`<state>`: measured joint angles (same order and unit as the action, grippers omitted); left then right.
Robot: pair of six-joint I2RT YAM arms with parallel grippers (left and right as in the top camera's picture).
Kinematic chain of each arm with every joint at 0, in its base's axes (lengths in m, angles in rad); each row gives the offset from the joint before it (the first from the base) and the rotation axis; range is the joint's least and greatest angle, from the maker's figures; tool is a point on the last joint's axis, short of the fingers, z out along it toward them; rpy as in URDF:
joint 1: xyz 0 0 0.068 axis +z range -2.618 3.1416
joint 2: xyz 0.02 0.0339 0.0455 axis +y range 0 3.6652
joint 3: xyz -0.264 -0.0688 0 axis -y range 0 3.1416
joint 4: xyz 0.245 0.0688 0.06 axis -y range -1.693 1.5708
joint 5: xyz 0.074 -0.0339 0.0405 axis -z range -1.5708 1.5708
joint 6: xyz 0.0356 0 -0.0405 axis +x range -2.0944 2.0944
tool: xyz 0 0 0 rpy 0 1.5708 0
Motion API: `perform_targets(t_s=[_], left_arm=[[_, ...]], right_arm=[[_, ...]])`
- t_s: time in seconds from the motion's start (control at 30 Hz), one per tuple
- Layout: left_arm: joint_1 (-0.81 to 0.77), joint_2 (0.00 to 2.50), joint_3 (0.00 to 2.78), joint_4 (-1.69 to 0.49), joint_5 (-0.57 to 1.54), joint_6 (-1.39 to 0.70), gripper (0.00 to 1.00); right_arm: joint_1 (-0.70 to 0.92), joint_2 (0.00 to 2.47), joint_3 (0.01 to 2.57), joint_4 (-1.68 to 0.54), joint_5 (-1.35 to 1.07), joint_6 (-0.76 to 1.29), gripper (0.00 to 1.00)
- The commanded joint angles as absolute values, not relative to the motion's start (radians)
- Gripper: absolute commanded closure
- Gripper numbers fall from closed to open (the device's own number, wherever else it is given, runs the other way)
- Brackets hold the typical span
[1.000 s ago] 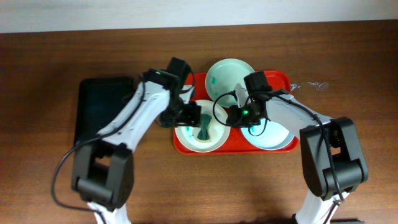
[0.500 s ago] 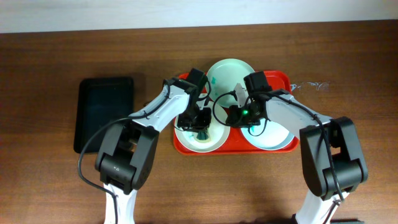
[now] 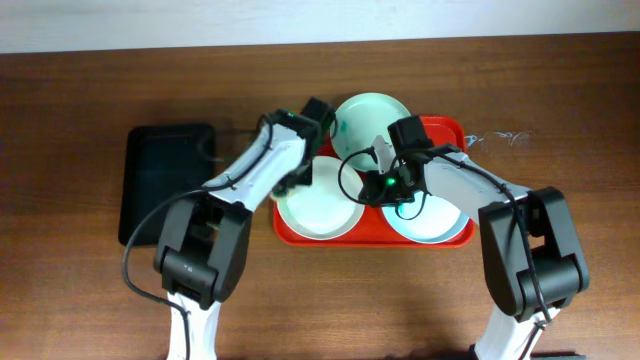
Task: Clean dirty plates on tray and stack at the side
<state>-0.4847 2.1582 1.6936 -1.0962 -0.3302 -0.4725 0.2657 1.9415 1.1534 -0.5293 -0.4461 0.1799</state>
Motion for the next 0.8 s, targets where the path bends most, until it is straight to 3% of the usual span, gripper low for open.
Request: perform_targets(t_s=[0.0,0.07,0.17,0.37,0.5,0.57,0.77], left_arm=[[-0.432,2.169,1.822,-1.121,-0.097,-0.475,1.0],[-0.424,2.177,1.812,-1.093,0.252,-0.428,1.0],[-0.458,2.183,1.751,-1.089,0.362,-0.333,1.0],[-0.503,2.183,1.548,-0.986,0.15,-0.382,1.0],[-0.477,2.182,1.474,-0.977,-0.266,-0.493,1.0],[-0.465,2.176,1.497,-0.99,-0.369,-0.493,1.0],[-0.408,2.081,1.721,-1.056,-0.359,-0.493,1.0]], right_arm=[[0.262,1.964,1.135,-0.538,-0.41,0.173,0.79],[0.262,1.964,1.135,-0.538,-0.41,0.173,0.79],[0.262,1.964,1.144,-0.538,-0.41,0.173,0.8],[0.261,1.963,1.2,-0.591,-0.406,0.173,0.83],[0.261,1.963,1.234,-0.643,-0.361,0.173,0.85],[0.261,1.96,1.25,-0.659,-0.356,0.172,0.91],[0.262,1.929,1.365,-0.791,-0.301,0.133,0.96]])
